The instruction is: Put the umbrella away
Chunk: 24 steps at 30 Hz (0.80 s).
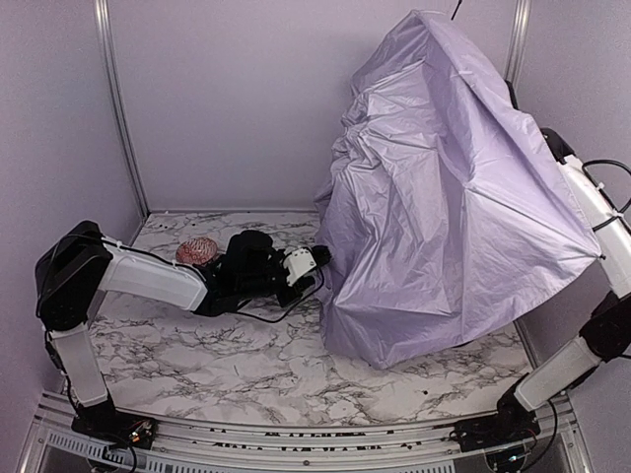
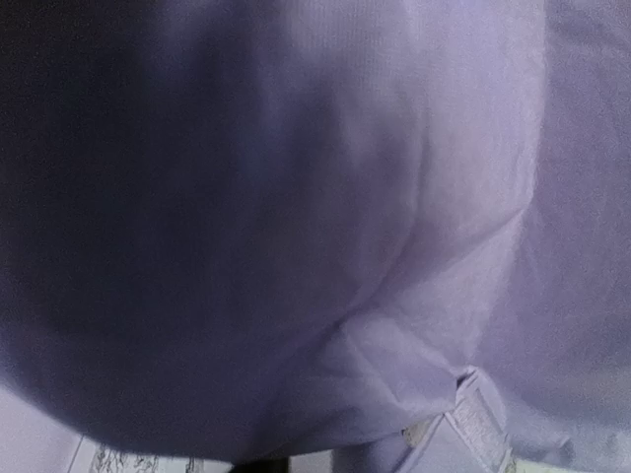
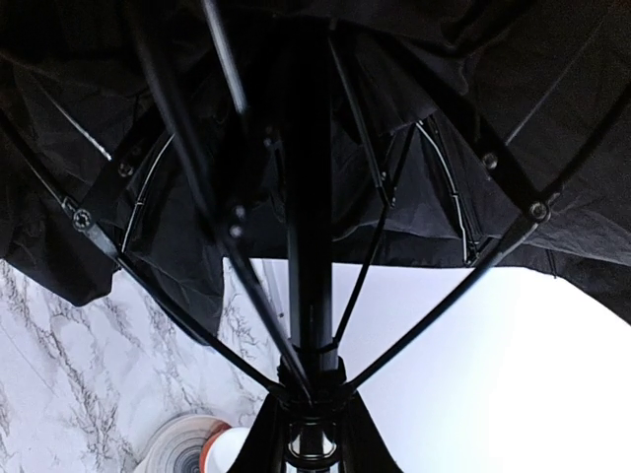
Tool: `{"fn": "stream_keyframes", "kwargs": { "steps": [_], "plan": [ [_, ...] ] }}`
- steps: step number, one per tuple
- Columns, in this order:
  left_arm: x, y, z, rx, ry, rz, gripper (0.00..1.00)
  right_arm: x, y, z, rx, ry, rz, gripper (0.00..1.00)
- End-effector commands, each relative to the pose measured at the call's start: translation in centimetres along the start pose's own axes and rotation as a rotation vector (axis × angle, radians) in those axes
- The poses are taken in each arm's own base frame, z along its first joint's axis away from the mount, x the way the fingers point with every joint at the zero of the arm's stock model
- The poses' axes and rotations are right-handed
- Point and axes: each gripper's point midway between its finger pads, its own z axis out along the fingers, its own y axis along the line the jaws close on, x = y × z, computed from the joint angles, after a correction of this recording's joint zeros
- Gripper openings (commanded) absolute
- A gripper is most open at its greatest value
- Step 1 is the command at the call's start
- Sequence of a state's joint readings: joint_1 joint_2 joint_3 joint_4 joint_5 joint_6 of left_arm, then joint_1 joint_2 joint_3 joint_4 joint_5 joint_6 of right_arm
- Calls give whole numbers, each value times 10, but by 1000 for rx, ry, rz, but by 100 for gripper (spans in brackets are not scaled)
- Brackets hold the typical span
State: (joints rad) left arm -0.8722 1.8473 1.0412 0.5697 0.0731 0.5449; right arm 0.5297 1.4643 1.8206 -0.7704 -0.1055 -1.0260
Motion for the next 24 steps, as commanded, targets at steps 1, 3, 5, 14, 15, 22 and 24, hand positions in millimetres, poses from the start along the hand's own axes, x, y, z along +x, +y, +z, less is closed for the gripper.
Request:
{"fn": "stream_keyframes", "kwargs": {
  "steps": [1, 3, 5, 14, 15, 22, 24],
  "plan": [
    [10, -4, -16, 8, 51, 12, 67, -19, -25, -11, 88, -73, 1, 0],
    [7, 0, -31, 1, 66, 19, 91, -18, -27, -8, 91, -68, 9, 0],
    [1, 2, -48, 22, 79, 29, 99, -19, -26, -5, 83, -71, 10, 0],
    [-93, 39, -114, 119, -93, -157, 99, -15, -24, 4, 74, -54, 17, 0],
    [-118, 53, -116, 90, -167, -214, 99, -15, -25, 5, 73, -58, 18, 0],
    [-200, 101, -89, 114, -300, -496, 99, -28, -17, 11, 46, -89, 2, 0],
    [-209, 103, -81, 153, -302, -507, 99, -31, -12, 13, 34, -97, -13, 0]
  ]
}}
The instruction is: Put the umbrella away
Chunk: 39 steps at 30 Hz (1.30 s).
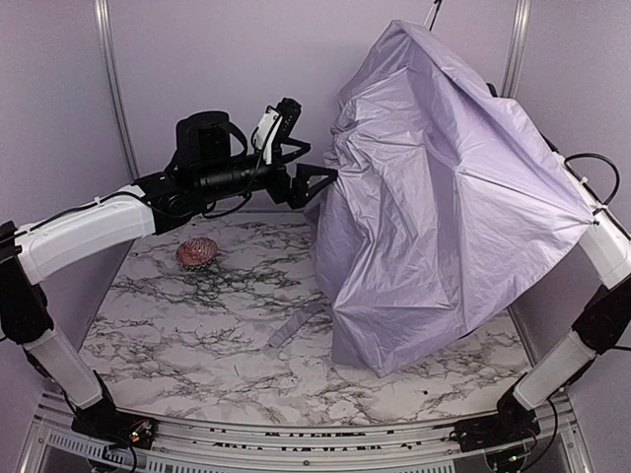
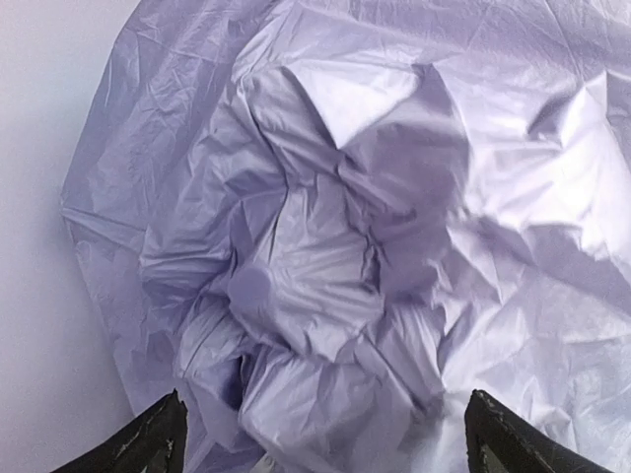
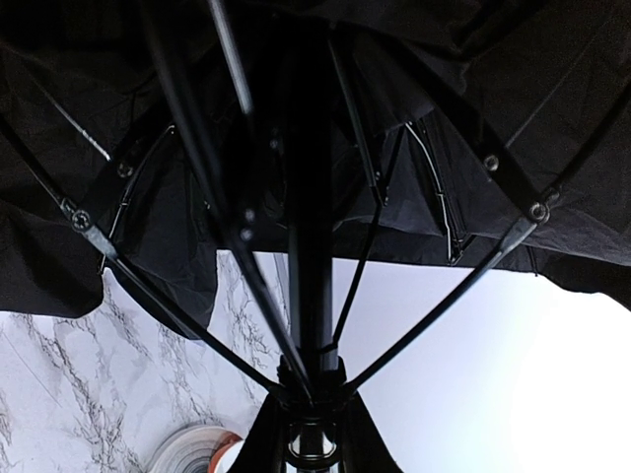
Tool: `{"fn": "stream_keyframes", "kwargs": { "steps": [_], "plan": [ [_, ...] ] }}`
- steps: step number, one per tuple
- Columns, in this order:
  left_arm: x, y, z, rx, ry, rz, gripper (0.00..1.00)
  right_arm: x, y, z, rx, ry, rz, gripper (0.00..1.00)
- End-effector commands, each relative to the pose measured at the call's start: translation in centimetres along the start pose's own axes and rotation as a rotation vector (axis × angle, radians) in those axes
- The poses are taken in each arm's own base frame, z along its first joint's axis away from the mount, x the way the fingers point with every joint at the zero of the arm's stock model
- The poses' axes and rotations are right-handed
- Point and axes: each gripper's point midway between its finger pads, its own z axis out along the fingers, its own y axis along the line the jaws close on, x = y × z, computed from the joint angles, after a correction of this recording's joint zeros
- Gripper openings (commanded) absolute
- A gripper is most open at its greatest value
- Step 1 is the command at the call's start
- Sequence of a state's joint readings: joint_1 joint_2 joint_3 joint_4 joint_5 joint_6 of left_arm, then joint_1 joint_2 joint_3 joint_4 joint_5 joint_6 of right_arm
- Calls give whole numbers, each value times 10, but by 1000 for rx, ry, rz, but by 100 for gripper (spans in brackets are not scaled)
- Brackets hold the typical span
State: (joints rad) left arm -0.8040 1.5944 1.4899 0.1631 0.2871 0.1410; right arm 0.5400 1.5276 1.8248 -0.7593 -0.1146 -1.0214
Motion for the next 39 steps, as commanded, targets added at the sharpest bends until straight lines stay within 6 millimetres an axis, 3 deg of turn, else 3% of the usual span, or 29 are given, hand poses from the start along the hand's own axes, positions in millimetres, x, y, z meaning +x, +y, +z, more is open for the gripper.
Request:
{"fn": "stream_keyframes", "kwargs": {
  "steps": [1, 5, 11, 17, 20, 23, 24, 28, 31, 34, 36, 39],
  "plan": [
    [-1, -5, 24, 92, 22, -161, 99, -36, -21, -15, 78, -110, -26, 0],
    [-6, -8, 33, 131, 3, -157, 99, -42, -14, -13, 65, -125, -46, 0],
    [2, 10, 44, 39, 25, -138, 99, -51, 4, -7, 20, -139, -99, 0],
    [-3, 3, 43, 82, 2, -89, 97, -60, 29, -4, -67, -179, -151, 0],
    [-3, -7, 41, 137, 3, -71, 79, -64, 38, -6, -102, -205, -158, 0],
    [-2, -23, 35, 221, -8, -66, 53, -62, 40, -4, -107, -196, -156, 0],
    [-4, -27, 32, 241, -27, -59, 40, -61, 42, -3, -112, -193, -156, 0],
    [0, -34, 28, 275, -35, -69, 11, -61, 51, 4, -147, -202, -153, 1],
    [7, -37, 30, 293, -22, -86, 1, -65, 54, 8, -160, -226, -139, 6],
    [16, -41, 31, 321, -8, -110, 0, -70, 56, 12, -156, -251, -128, 10],
    [22, -43, 32, 331, -1, -126, 0, -67, 66, 19, -180, -258, -113, 14],
    [29, -47, 30, 349, 4, -127, 0, -65, 73, 25, -179, -274, -96, 32]
  ]
}}
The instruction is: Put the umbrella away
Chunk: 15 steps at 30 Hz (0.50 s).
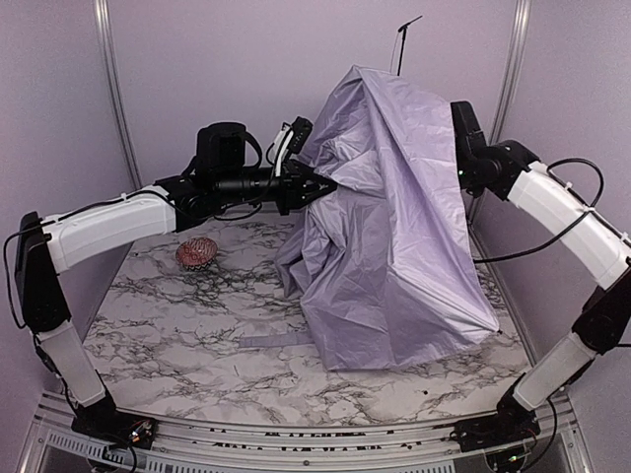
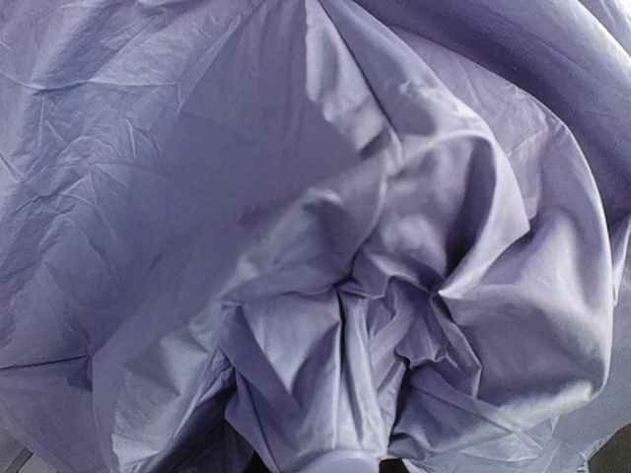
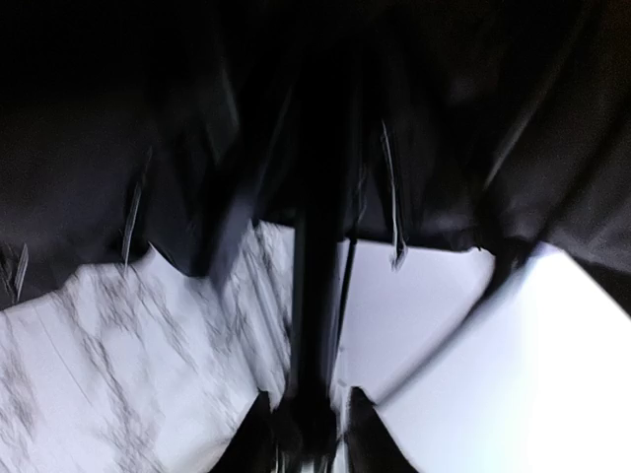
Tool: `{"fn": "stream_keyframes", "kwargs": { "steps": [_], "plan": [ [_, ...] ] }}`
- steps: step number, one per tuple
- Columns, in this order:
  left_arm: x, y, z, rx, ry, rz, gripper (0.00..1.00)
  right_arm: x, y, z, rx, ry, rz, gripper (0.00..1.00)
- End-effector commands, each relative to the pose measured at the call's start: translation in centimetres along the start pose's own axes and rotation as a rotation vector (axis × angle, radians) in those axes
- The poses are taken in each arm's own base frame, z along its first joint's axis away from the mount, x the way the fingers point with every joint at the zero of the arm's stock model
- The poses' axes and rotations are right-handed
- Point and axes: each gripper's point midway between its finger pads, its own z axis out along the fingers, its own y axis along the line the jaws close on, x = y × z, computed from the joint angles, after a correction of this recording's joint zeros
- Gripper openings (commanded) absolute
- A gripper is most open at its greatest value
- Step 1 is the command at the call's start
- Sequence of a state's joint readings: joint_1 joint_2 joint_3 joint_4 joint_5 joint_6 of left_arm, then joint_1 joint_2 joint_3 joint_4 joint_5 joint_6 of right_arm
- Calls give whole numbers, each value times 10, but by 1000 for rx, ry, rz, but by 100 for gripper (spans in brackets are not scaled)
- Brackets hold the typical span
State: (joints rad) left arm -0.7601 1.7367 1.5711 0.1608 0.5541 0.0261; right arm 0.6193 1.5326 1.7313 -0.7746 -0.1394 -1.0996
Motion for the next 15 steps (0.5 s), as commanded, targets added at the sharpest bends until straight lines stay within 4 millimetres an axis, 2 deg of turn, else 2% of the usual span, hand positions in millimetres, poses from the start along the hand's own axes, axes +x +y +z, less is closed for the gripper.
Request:
{"fn": "stream_keyframes", "kwargs": {
  "steps": [1, 4, 6, 8, 9, 10, 15],
  "plan": [
    [5, -34, 7, 132, -26, 26, 0, -55, 12, 11, -12, -251, -7, 40],
    [7, -38, 0, 130, -29, 50, 0, -48, 14, 14, 24, -244, 11, 66],
    [7, -37, -6, 107, -31, 71, 0, -44, 15, 12, 39, -248, 30, 78],
    [9, -33, -11, 60, -32, 86, 0, -40, 8, 5, 73, -275, 70, 87],
    [11, -28, -14, 24, -27, 84, 0, -37, 4, 0, 89, -296, 94, 96],
    [12, -19, -16, -30, -23, 82, 0, -34, 2, -4, 101, -314, 119, 99],
    [32, 14, -33, -245, 18, 71, 0, -12, 6, -21, 143, -366, 227, 100]
  ]
}}
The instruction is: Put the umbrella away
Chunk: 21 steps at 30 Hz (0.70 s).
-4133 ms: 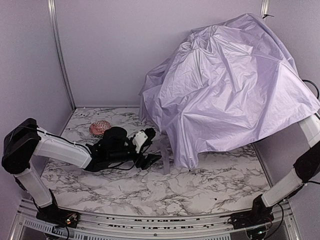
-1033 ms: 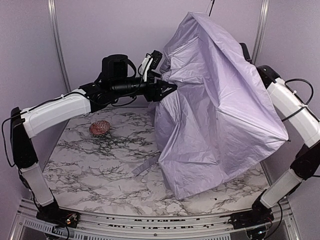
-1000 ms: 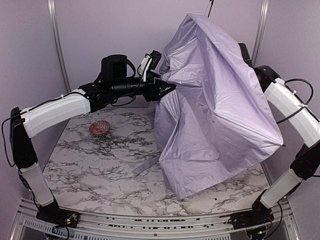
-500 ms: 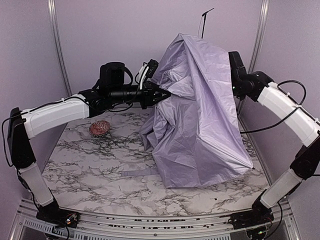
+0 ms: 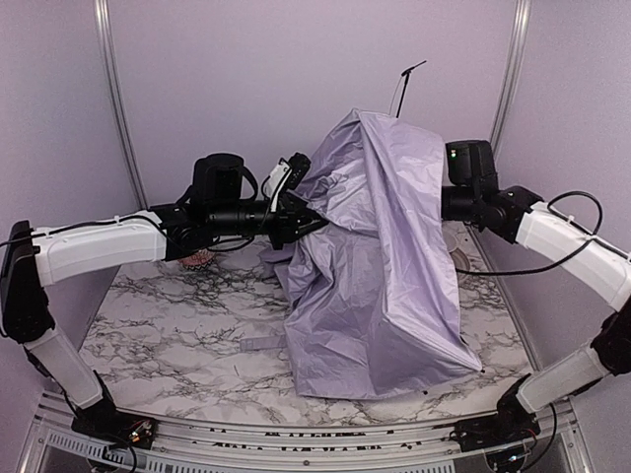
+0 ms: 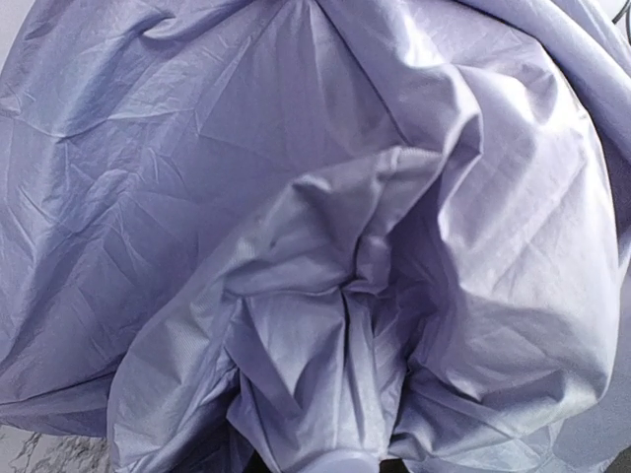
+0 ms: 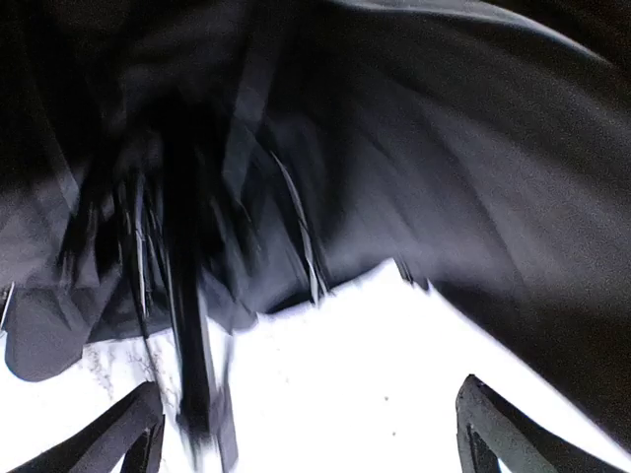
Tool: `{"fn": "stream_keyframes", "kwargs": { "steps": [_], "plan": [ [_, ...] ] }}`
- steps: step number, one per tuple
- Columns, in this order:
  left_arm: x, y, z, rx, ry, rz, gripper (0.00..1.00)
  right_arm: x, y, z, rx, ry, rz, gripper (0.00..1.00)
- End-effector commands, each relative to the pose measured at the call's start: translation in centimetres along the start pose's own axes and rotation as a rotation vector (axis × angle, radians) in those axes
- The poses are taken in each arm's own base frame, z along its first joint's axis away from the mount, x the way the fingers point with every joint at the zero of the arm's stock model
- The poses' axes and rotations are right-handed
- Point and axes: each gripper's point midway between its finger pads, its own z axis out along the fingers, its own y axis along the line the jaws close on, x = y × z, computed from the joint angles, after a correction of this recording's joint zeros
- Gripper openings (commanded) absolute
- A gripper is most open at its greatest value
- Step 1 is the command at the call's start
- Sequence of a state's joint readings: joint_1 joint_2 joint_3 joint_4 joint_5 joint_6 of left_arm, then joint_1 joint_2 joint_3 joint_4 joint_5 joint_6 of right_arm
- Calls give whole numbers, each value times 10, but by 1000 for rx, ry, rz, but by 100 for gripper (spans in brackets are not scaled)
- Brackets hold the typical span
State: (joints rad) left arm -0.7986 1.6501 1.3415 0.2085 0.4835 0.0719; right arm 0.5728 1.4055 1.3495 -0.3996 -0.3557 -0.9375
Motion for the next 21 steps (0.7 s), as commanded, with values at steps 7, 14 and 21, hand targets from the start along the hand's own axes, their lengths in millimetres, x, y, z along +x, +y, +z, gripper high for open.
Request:
{"fn": "stream_keyframes", "kwargs": {
  "steps": [7, 14, 21],
  "plan": [
    [13, 62, -39, -413, 61, 150, 0, -21, -42, -72, 184, -303, 196, 95],
    [21, 77, -47, -508, 120, 197, 0, -28, -69, -91, 177, -286, 345, 84],
    [19, 73, -46, -489, 94, 166, 0, 35, -137, -129, 692, -34, 447, 91]
  ]
}}
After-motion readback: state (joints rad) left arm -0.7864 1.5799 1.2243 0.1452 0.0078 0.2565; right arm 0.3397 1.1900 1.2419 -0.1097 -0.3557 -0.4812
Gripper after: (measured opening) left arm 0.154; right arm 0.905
